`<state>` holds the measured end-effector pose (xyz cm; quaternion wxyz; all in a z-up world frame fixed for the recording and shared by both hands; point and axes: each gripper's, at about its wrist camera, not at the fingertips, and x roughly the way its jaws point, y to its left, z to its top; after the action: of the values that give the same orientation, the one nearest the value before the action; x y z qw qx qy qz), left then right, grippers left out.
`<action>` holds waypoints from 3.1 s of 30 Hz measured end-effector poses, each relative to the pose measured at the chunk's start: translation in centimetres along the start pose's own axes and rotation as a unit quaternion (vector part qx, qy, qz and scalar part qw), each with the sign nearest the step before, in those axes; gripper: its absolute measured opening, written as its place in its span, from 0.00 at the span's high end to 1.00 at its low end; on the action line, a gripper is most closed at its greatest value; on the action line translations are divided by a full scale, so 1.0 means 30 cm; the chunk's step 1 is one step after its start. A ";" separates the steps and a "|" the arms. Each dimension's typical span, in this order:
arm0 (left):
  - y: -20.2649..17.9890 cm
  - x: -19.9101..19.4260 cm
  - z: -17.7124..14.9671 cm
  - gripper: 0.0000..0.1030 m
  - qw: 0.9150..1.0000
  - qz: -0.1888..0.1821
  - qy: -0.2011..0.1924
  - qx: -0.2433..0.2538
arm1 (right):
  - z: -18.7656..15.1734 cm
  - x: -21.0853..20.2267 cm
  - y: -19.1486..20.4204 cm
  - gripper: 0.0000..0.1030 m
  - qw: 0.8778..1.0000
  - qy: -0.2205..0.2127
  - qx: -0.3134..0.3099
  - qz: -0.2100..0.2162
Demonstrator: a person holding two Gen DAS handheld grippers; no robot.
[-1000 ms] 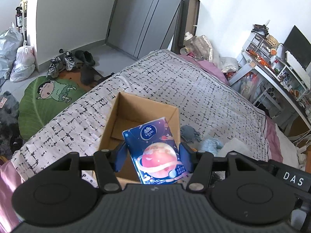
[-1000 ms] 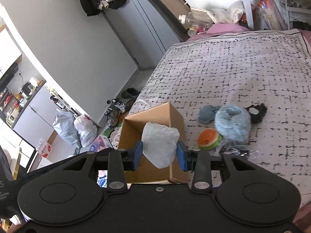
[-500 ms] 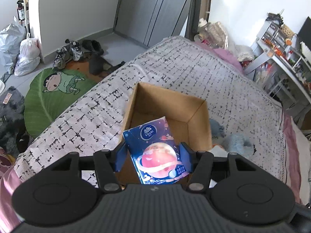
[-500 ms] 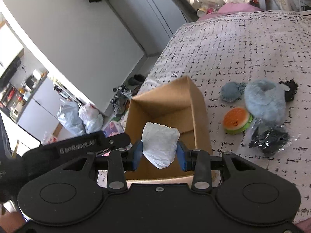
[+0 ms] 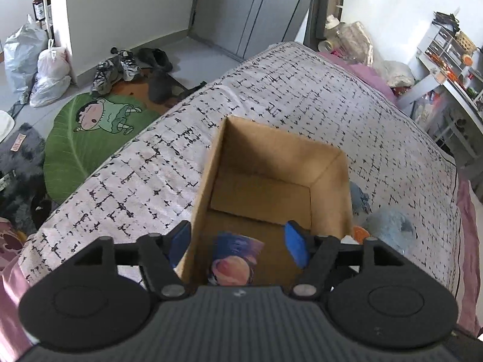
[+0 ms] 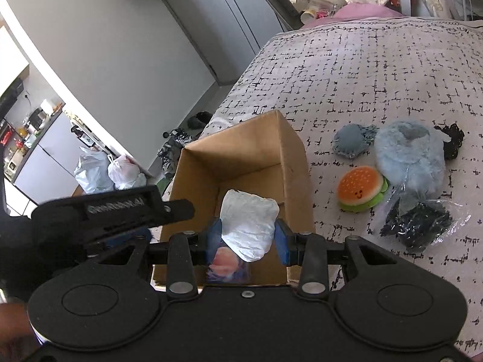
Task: Organize soft objects
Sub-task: 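Open both tools to drop the tissue pack and white bag into the box, then grasp the black bead bag with left tool while right tool grasps black fuzzy ring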
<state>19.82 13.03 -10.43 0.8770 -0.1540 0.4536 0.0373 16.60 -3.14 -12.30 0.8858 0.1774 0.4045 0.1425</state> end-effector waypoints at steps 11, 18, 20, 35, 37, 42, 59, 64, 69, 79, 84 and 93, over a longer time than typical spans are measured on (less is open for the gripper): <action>-0.026 -0.071 0.001 0.30 1.000 0.016 0.008 -0.011 | 0.007 -0.059 -0.026 0.38 1.000 0.004 0.000 0.014; -0.086 -0.151 -0.024 0.19 1.000 0.022 -0.013 -0.007 | 0.043 -0.156 -0.097 0.27 1.000 -0.001 -0.004 0.012; -0.106 -0.174 -0.031 0.16 1.000 0.022 -0.019 0.001 | 0.063 -0.188 -0.122 0.21 1.000 -0.007 -0.010 0.008; -0.233 -0.319 -0.073 0.00 0.998 -0.006 -0.069 0.003 | 0.148 -0.422 -0.275 0.00 0.998 -0.060 -0.008 -0.007; -0.249 -0.332 -0.080 0.00 0.997 -0.009 -0.074 0.005 | 0.156 -0.447 -0.298 0.00 0.998 -0.066 -0.007 -0.008; -0.292 -0.354 -0.096 0.00 0.996 -0.019 -0.081 0.014 | 0.170 -0.503 -0.366 0.00 0.997 -0.080 -0.001 -0.019; -0.460 -0.320 -0.160 0.00 0.996 -0.025 -0.070 0.052 | 0.144 -0.541 -0.524 0.00 0.996 -0.078 0.015 -0.050; -0.492 -0.282 -0.179 0.00 0.997 -0.026 -0.055 0.055 | 0.142 -0.530 -0.558 0.00 0.995 -0.075 0.033 -0.053; -0.521 -0.230 -0.196 0.00 0.997 -0.027 -0.036 0.065 | 0.142 -0.511 -0.591 0.00 0.995 -0.069 0.056 -0.055; -0.560 -0.143 -0.197 0.00 0.997 -0.034 -0.027 0.063 | 0.156 -0.485 -0.683 0.00 0.989 -0.067 0.126 -0.048; -0.581 -0.096 -0.192 0.01 0.997 -0.038 -0.026 0.064 | 0.163 -0.447 -0.714 0.00 0.986 -0.057 0.147 -0.046; -0.608 0.044 -0.228 0.03 0.997 -0.056 0.015 0.057 | 0.182 -0.346 -0.727 0.02 0.988 -0.029 0.142 -0.061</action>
<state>18.97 -6.47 -10.89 0.8784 -0.1294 0.4584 -0.0398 16.60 -27.89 -11.42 0.8701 0.2804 0.4046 0.0238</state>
